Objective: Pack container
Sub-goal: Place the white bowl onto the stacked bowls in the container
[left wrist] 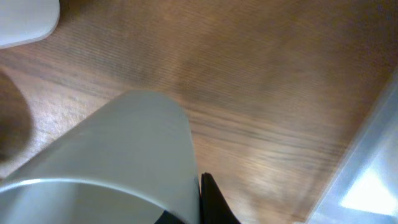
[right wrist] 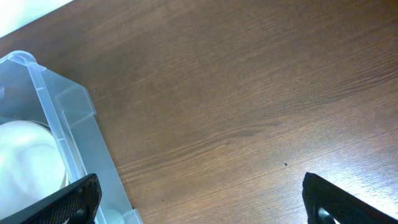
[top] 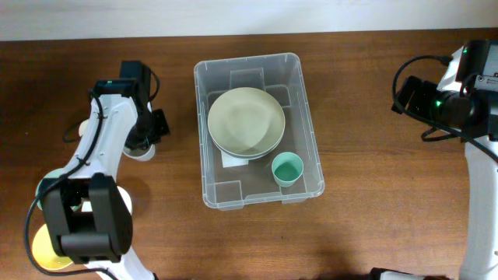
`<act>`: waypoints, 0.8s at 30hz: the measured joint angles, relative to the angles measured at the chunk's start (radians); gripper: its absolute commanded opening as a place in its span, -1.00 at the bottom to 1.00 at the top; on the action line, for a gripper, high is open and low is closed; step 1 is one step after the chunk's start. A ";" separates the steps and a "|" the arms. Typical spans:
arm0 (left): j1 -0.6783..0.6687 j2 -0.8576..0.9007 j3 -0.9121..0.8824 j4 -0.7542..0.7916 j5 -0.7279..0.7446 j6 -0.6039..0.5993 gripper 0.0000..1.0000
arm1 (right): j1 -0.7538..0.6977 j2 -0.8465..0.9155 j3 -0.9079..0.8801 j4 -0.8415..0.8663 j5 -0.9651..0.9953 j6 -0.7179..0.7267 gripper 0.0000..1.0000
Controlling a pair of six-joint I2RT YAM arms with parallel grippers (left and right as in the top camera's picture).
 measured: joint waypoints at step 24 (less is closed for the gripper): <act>-0.740 -0.042 0.267 -0.042 0.157 -0.072 -0.99 | 0.000 0.000 0.000 -0.005 0.000 0.000 0.98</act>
